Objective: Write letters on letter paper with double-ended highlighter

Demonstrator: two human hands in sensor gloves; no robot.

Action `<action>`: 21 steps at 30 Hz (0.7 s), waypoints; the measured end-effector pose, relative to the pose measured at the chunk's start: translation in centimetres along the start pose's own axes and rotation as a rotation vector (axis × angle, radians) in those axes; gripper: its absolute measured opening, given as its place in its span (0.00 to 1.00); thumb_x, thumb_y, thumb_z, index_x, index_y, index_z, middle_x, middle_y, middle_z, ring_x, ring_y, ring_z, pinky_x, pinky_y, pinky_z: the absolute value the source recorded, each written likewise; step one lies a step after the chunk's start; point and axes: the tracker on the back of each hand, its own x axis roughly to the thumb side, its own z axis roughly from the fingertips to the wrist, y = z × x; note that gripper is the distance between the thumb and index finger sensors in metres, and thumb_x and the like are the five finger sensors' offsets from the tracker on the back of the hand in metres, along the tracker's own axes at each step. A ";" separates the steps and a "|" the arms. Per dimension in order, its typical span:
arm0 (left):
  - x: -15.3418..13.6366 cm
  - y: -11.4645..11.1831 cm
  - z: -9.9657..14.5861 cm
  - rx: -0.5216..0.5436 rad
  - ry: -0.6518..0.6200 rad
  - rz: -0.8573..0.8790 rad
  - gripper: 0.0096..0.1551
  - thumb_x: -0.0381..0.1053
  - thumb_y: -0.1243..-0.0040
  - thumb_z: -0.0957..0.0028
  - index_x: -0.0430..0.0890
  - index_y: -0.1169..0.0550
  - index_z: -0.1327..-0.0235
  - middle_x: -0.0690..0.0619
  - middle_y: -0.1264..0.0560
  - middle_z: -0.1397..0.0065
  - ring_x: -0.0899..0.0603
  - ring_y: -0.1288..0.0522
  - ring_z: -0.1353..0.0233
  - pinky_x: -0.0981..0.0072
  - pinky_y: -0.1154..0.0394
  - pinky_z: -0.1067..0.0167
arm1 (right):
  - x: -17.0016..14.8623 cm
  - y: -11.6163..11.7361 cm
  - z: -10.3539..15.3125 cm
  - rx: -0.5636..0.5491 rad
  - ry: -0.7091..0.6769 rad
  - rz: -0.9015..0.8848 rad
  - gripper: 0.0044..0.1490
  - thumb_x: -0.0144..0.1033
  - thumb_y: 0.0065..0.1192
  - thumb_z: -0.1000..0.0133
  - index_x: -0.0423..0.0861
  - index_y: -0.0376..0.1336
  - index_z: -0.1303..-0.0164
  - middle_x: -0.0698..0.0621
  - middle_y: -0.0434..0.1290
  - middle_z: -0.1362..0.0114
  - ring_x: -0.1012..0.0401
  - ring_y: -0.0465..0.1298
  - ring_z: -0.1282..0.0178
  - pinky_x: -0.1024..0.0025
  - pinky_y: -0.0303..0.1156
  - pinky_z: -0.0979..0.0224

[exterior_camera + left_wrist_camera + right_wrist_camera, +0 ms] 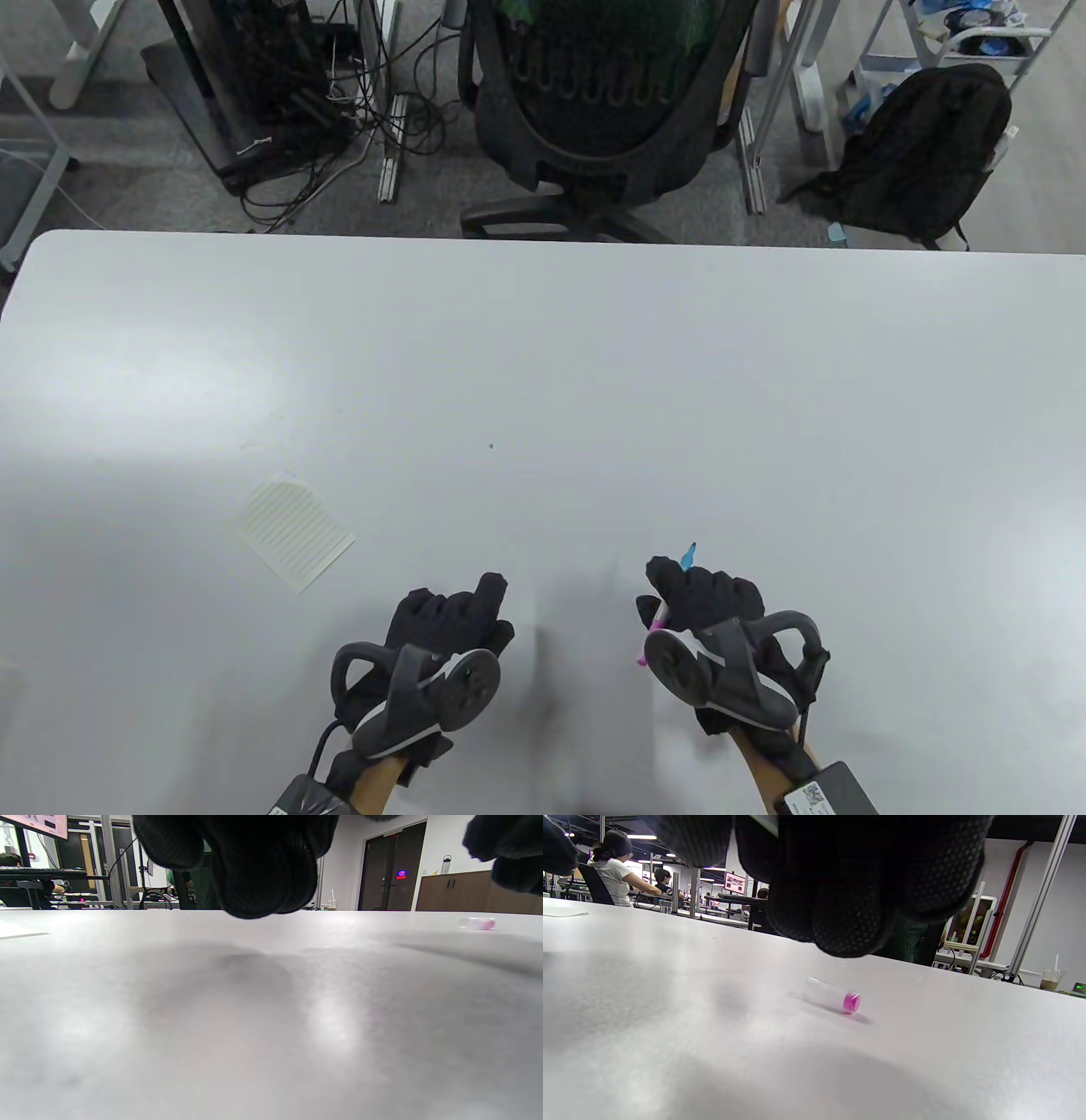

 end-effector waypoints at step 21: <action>-11.5 4.6 -1.3 0.067 0.394 -0.229 0.41 0.65 0.53 0.38 0.48 0.40 0.14 0.47 0.33 0.18 0.45 0.26 0.26 0.38 0.35 0.21 | 0.9 -1.1 0.3 -0.097 -0.021 -0.052 0.36 0.52 0.41 0.40 0.49 0.58 0.23 0.35 0.73 0.37 0.47 0.79 0.46 0.40 0.74 0.38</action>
